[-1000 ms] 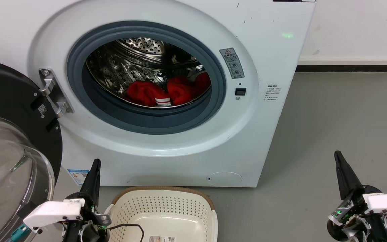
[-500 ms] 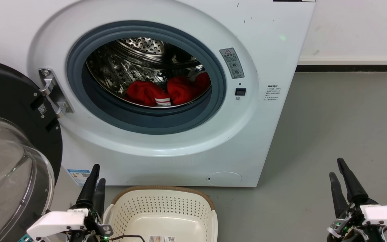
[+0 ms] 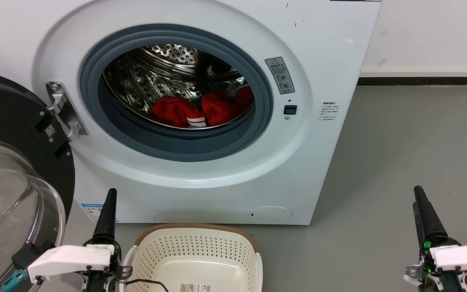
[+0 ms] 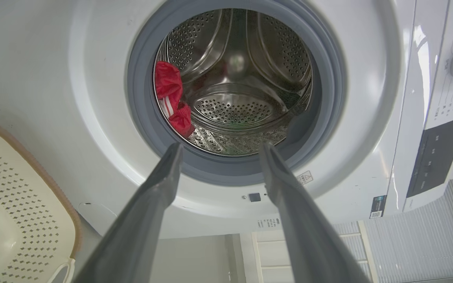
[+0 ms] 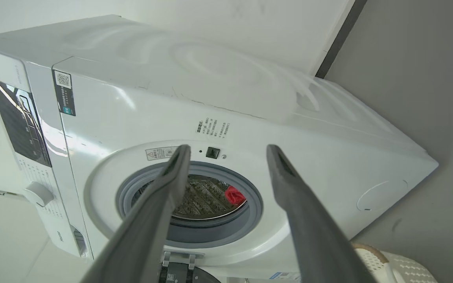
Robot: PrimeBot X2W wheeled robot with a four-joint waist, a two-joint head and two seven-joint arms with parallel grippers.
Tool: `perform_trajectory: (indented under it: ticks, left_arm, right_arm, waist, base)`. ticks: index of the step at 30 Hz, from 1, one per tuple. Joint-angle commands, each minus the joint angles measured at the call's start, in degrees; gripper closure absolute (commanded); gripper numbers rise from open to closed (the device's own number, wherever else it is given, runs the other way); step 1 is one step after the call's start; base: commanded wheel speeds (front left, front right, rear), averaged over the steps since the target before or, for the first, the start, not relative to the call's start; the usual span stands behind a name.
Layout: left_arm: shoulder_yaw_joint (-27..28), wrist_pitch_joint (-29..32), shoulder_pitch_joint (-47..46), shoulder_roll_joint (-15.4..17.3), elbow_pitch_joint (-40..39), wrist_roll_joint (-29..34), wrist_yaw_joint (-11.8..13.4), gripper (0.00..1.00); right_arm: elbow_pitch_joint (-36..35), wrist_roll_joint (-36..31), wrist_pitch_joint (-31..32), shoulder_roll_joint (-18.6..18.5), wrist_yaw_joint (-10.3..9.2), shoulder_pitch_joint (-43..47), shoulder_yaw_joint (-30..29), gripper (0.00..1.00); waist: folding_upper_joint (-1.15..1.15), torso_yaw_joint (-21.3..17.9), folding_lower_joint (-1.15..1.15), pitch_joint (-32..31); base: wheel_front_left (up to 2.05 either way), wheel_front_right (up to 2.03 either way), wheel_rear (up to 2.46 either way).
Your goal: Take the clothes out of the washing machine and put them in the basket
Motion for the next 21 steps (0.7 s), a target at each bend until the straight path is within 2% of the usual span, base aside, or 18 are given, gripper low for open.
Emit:
perform_trajectory:
  ticks: [1, 14, 21]
  left_arm:
    - [-0.27, -0.47, -0.33, 0.11, -1.54, 1.64, 0.25, 0.0]
    - [-3.67, -3.47, 0.76, 0.13, -4.67, 18.32, 3.83, 0.0]
    - [-4.85, -4.93, 1.3, 0.13, -5.96, 24.0, 4.01, 0.0]
  right_arm:
    - [-1.69, -1.9, -0.43, 0.0, 0.0, -0.54, 0.01, 0.0]
    - [-6.89, -22.43, -3.44, 0.02, 0.0, 1.44, 2.17, 0.0]
    - [-8.57, -30.32, -4.89, 0.03, 0.0, 2.47, 2.72, 0.0]
  waist:
    - [0.0, 0.0, 0.0, 0.01]
    - [0.0, -0.12, 0.0, 0.22]
    - [0.0, -0.2, 0.0, 0.25]
  base:
    - [0.0, 0.0, 0.0]
    - [0.0, 0.0, 0.0]
    - [0.0, 0.0, 0.0]
